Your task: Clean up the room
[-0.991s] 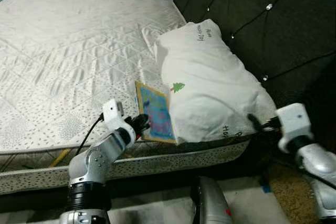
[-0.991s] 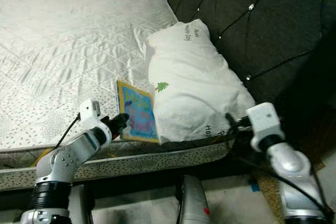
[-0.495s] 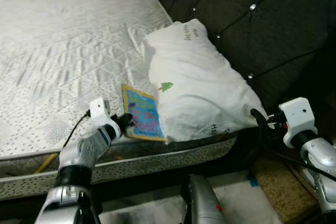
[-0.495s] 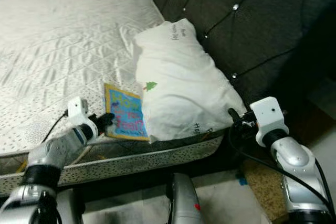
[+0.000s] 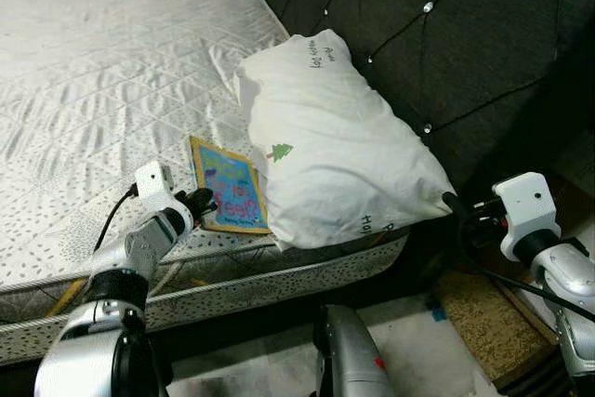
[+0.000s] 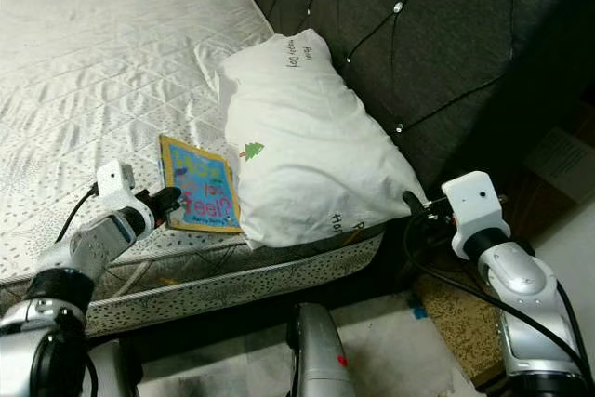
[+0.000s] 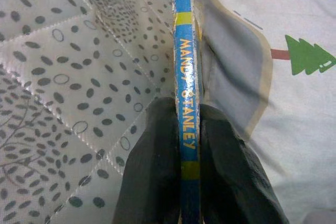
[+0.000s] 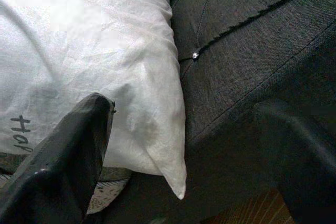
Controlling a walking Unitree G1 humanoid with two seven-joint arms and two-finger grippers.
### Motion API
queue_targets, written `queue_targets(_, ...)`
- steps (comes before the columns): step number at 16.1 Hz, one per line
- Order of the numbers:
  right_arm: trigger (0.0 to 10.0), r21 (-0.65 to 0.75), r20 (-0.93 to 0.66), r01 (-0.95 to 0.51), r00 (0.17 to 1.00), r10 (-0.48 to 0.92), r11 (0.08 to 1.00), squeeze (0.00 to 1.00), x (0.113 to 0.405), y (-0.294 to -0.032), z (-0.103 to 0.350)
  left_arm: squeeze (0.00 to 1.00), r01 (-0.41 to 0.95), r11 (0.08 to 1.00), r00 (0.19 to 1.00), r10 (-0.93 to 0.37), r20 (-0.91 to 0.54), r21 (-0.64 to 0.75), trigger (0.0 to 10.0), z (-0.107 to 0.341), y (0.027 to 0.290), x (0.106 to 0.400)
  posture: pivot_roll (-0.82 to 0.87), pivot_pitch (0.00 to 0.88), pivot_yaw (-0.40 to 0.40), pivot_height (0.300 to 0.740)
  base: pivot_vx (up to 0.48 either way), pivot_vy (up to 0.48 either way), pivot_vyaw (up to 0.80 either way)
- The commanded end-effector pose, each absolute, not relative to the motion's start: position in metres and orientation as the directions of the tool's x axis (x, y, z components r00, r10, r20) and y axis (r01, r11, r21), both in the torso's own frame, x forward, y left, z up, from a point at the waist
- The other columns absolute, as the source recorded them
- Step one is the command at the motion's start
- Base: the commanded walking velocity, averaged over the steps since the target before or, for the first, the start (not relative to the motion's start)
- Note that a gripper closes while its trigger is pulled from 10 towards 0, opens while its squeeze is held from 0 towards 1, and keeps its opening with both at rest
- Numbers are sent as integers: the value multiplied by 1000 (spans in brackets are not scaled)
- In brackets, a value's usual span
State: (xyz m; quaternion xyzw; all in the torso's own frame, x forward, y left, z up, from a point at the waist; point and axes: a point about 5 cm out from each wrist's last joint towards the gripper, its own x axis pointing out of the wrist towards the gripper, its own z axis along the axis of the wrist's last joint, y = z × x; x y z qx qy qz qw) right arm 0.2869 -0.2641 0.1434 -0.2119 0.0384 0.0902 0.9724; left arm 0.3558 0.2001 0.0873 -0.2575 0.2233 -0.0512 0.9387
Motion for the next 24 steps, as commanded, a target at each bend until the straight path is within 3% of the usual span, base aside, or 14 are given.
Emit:
queue_targets(1,10000,-413,-106,-204,979,176,888,0,288,-262,147,0,-14,885,874,-215,-436,-465,10000,80,198,353,-367,0,-141,533,0,0,0)
queue_targets(2,10000,-413,-104,-204,979,176,888,0,289,-262,147,1000,-42,897,881,-174,-440,-439,10000,81,205,355,-370,0,-139,533,0,0,0)
queue_targets(7,10000,-410,-103,-206,978,179,888,0,289,-260,146,1000,-131,913,904,-50,-424,-387,10000,87,226,358,-367,0,-140,533,0,0,0)
queue_targets(14,10000,-409,-101,-209,978,183,888,0,291,-259,145,1000,-325,922,919,255,-302,-209,10000,112,275,359,-360,0,-137,533,0,0,0)
queue_targets(17,10000,-393,-95,-211,977,188,895,0,293,-252,142,1000,-266,935,948,210,-237,-234,10000,114,254,364,-343,0,-125,533,0,0,0)
queue_targets(19,10000,-371,-88,-222,975,204,902,0,294,-241,137,1000,-179,946,973,130,-189,-272,10000,109,219,365,-325,0,-116,533,0,0,0)
queue_targets(20,10000,-369,-87,-223,975,205,902,0,294,-240,137,1000,-167,949,975,118,-187,-269,10000,107,215,365,-325,0,-116,533,0,0,0)
queue_targets(24,10000,-344,-76,-230,973,217,910,0,294,-230,134,1000,27,964,967,-93,-239,-265,10000,72,143,339,-310,0,-95,533,0,0,0)
